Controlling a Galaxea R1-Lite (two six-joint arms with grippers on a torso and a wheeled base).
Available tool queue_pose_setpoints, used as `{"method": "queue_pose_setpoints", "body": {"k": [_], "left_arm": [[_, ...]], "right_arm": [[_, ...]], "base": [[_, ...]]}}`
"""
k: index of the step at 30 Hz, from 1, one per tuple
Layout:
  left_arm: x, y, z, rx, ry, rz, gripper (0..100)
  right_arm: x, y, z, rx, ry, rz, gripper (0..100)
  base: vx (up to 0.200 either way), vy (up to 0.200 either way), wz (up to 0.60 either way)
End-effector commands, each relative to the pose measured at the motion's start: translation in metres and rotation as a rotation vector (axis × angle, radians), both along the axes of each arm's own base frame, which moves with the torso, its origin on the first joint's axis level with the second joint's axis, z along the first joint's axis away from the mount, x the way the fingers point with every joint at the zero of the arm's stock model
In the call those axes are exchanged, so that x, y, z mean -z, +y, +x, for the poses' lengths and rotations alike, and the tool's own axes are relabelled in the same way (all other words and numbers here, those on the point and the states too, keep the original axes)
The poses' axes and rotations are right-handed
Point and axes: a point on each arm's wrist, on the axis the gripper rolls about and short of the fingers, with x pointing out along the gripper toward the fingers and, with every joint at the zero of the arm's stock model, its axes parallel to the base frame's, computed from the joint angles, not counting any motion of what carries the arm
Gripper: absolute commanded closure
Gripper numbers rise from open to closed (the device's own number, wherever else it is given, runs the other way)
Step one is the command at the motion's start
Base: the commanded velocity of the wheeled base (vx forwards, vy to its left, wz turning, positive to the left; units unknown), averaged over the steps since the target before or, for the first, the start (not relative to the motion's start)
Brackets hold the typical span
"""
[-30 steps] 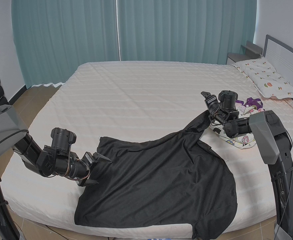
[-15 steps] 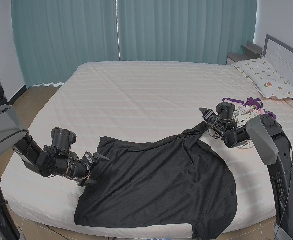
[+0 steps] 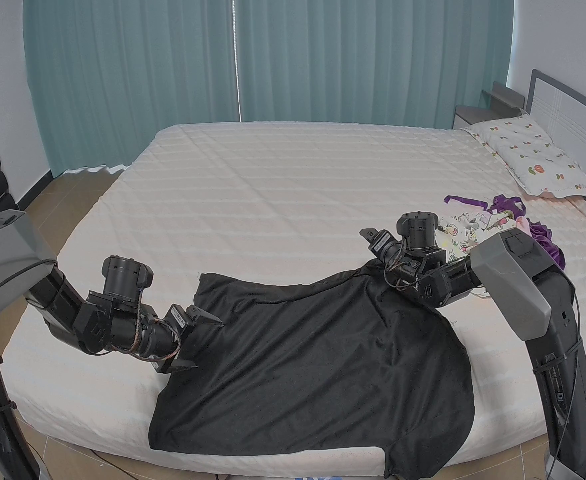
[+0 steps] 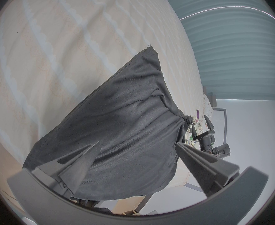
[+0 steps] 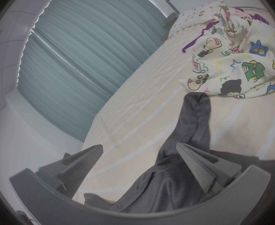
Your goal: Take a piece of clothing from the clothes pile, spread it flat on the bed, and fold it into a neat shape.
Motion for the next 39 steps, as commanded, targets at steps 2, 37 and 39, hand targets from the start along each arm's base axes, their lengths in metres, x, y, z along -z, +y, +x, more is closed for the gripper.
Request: {"method": "queue_pose_setpoints", "body": {"k": [2,37,39], "left_arm": [[0.000,0.000,0.000,0.000,0.001,0.000,0],[0.000,0.000,0.000,0.000,0.001,0.000,0],[0.000,0.000,0.000,0.000,0.001,0.000,0]], "right_arm": [[0.000,0.003,-0.003,0.014,0.058,0.039,0],[0.014,0.021,0.030,-0.034,-0.203,-0.037,100],[0.023,0.023,0.030,-0.049,-0.219,-0.071,100]], "base": [[0.000,0.000,0.00],[0.000,0.000,0.00],[0.000,0.000,0.00]]}}
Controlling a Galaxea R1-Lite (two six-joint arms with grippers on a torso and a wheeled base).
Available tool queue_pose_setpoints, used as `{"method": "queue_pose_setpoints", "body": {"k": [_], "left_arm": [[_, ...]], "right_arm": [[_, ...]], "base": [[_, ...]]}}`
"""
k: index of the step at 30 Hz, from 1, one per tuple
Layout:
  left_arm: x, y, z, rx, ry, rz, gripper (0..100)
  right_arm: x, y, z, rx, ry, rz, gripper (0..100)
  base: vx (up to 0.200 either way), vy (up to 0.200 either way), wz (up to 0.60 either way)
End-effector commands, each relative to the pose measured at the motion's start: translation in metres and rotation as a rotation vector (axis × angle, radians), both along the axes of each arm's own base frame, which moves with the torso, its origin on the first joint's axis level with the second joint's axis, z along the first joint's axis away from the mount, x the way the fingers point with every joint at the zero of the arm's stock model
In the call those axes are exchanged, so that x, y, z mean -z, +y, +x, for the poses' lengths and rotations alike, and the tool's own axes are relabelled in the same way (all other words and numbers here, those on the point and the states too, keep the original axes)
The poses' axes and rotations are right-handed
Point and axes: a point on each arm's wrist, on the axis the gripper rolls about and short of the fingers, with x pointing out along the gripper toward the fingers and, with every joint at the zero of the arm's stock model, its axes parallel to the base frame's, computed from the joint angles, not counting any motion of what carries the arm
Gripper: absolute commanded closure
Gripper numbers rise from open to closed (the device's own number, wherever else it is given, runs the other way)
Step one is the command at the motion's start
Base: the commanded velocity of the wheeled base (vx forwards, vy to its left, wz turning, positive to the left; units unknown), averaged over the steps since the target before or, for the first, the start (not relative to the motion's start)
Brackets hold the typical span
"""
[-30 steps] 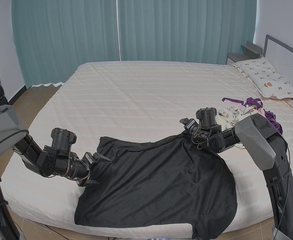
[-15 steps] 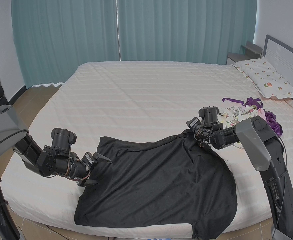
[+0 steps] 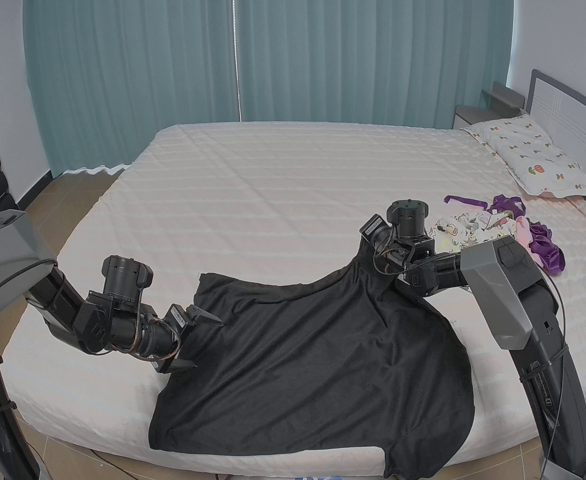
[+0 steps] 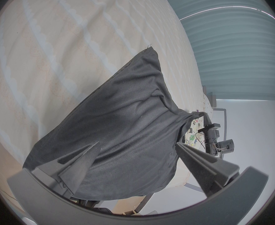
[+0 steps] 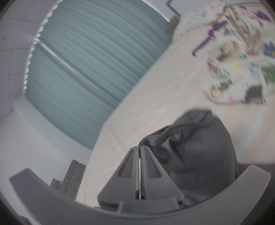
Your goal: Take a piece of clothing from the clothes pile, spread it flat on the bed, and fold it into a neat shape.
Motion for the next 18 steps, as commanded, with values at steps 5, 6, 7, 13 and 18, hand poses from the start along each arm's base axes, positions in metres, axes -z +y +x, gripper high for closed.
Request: {"method": "queue_pose_setpoints", "body": {"k": [5,6,7,13,18], "left_arm": [[0.001,0.000,0.000,0.000,0.003,0.000,0],[0.001,0.000,0.000,0.000,0.003,0.000,0],[0.001,0.000,0.000,-0.001,0.001,0.001,0],[0.001,0.000,0.000,-0.011,0.000,0.011,0],[0.000,0.000,0.001,-0.014,-0.003,0.008,0]], "right_arm": [[0.033,0.010,-0.001,-0.046,-0.058,-0.103,100],[0.031,0.010,-0.001,-0.045,-0.061,-0.102,100],[0.023,0.012,-0.001,-0.049,-0.082,-0.095,100],[0.020,0.019,-0.004,-0.072,-0.092,-0.095,0],[0.004,0.022,-0.006,-0.072,-0.120,-0.102,0]], "base": [[0.000,0.000,0.00],[0.000,0.000,0.00],[0.000,0.000,0.00],[0.000,0.000,0.00],[0.000,0.000,0.00]]}}
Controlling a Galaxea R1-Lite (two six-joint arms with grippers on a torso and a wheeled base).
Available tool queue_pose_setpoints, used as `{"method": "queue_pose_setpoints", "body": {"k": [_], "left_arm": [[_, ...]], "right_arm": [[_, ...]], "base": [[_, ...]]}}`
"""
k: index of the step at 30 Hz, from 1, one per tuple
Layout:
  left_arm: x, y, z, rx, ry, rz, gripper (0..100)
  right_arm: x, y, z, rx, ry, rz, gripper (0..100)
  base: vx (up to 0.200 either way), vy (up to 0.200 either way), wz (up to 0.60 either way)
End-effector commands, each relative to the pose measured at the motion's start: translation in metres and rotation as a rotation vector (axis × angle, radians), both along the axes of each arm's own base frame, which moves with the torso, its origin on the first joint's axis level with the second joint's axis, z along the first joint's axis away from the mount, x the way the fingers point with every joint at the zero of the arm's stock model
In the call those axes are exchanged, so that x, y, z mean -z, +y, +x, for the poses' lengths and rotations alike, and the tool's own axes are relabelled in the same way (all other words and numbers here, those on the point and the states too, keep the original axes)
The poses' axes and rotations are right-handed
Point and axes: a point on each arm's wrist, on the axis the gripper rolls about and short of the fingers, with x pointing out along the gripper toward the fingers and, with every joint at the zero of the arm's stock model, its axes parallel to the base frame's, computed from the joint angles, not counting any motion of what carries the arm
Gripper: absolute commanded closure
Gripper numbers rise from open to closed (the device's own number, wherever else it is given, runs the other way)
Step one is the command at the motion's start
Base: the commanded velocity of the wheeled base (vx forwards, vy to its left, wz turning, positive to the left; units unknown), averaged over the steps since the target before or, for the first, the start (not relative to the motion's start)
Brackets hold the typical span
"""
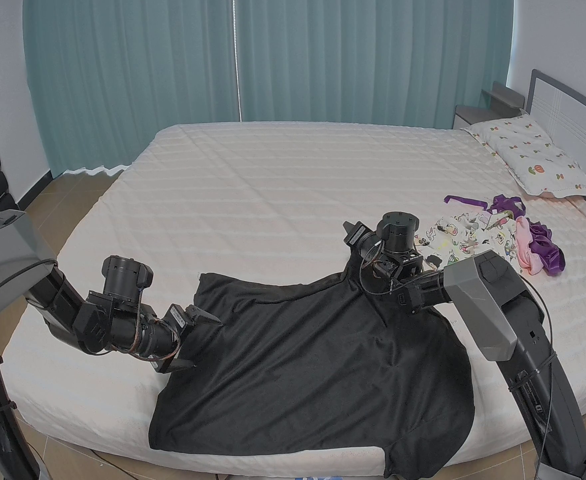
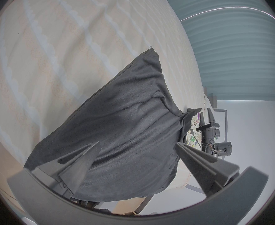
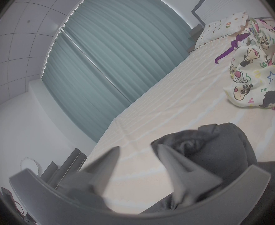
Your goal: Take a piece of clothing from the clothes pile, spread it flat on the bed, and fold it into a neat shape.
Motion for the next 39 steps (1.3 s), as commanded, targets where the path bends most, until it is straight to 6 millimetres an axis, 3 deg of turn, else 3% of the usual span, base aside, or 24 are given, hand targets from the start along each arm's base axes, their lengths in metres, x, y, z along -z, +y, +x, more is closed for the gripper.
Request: {"method": "queue_pose_setpoints", "body": {"k": [1,8,10,12,16,17,22,24,25,29,39], "left_arm": [[-0.001,0.000,0.001,-0.007,-0.007,-0.006,0],[-0.012,0.003,0.011,-0.066,-0.045,-0.034,0],[-0.031,0.004,0.030,-0.127,-0.136,-0.006,0],[-0.039,0.004,0.041,-0.163,-0.185,0.019,0],[-0.037,0.001,0.065,-0.185,-0.222,0.078,0],[-0.031,-0.001,0.081,-0.153,-0.228,0.124,0],[-0.020,-0.003,0.121,-0.173,-0.237,0.186,0],[-0.014,-0.004,0.127,-0.170,-0.236,0.203,0],[-0.001,-0.005,0.136,-0.166,-0.236,0.249,0],[0.018,-0.007,0.148,-0.187,-0.239,0.318,0],[0.028,-0.008,0.170,-0.171,-0.303,0.359,0]], "right_arm": [[-0.020,0.000,-0.002,0.006,-0.019,-0.007,0],[-0.039,-0.025,-0.019,0.027,0.054,-0.067,0],[-0.040,-0.054,-0.036,0.048,0.133,-0.090,0],[-0.034,-0.066,-0.041,0.055,0.171,-0.100,0],[-0.025,-0.086,-0.050,0.080,0.218,-0.104,0],[-0.017,-0.094,-0.056,0.093,0.240,-0.109,0],[-0.003,-0.099,-0.066,0.096,0.264,-0.115,0],[-0.002,-0.098,-0.066,0.096,0.266,-0.115,0],[0.000,-0.097,-0.067,0.093,0.272,-0.115,0],[0.004,-0.094,-0.067,0.090,0.282,-0.104,0],[0.013,-0.094,-0.070,0.091,0.309,-0.110,0]], "base": [[0.000,0.000,0.00],[0.000,0.000,0.00],[0.000,0.000,0.00],[0.000,0.000,0.00],[0.000,0.000,0.00],[0.000,0.000,0.00],[0.000,0.000,0.00],[0.000,0.000,0.00],[0.000,0.000,0.00],[0.000,0.000,0.00],[0.000,0.000,0.00]]}}
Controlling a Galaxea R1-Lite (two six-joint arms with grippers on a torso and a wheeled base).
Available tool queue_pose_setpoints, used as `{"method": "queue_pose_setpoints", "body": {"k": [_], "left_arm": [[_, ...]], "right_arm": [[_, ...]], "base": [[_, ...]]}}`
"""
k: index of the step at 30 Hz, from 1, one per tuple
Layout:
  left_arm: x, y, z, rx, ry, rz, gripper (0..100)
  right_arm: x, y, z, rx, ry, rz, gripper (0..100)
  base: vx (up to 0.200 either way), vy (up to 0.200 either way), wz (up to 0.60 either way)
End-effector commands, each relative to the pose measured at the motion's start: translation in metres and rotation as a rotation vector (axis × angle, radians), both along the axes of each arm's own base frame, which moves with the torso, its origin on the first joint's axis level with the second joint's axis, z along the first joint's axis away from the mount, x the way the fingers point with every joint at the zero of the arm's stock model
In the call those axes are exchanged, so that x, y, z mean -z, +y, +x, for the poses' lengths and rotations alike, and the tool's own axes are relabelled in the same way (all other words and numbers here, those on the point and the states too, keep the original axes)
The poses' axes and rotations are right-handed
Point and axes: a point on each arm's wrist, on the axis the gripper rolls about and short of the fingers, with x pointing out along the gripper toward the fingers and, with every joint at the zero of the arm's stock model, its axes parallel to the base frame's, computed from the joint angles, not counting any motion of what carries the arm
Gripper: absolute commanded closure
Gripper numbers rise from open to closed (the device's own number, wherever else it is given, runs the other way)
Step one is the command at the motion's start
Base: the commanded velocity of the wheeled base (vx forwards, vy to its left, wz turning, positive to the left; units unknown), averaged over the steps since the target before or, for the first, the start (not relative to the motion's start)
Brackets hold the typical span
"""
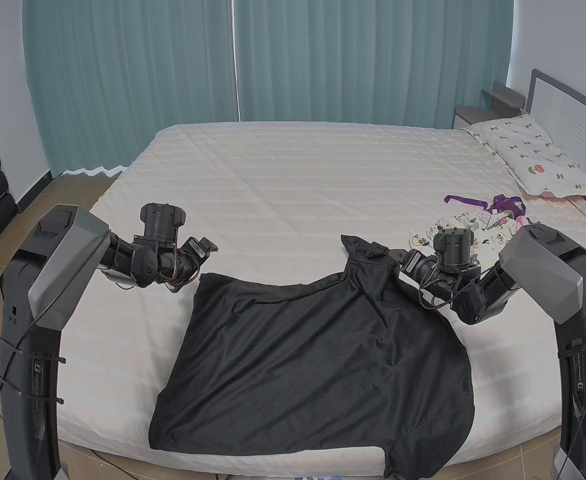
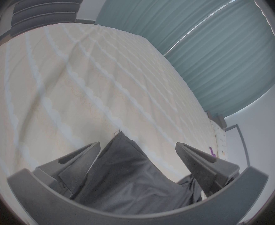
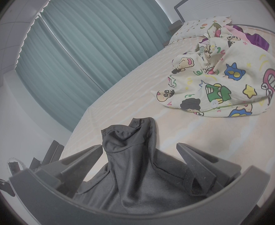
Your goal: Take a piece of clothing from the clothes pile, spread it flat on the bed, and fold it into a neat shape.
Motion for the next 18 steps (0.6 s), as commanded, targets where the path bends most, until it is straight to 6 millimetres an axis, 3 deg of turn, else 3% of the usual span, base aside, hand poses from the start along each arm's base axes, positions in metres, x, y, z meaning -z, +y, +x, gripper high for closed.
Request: {"method": "queue_pose_setpoints", "body": {"k": [1,12,13,18], "left_arm": [[0.024,-0.002,0.009,0.015,0.021,0.026,0],[0.043,-0.015,0.013,0.055,0.036,0.052,0],[0.044,-0.015,0.013,0.055,0.036,0.052,100],[0.046,-0.014,0.017,0.023,0.053,0.075,100]], "right_arm": [[0.006,-0.001,-0.003,0.002,0.022,-0.004,0],[0.010,-0.001,-0.002,0.001,0.028,-0.005,0],[0.010,-0.001,-0.002,0.001,0.028,-0.005,0],[0.009,-0.001,-0.001,-0.001,0.023,-0.004,0]], "base": [[0.000,0.000,0.00],[0.000,0.000,0.00],[0.000,0.000,0.00],[0.000,0.000,0.00]]}}
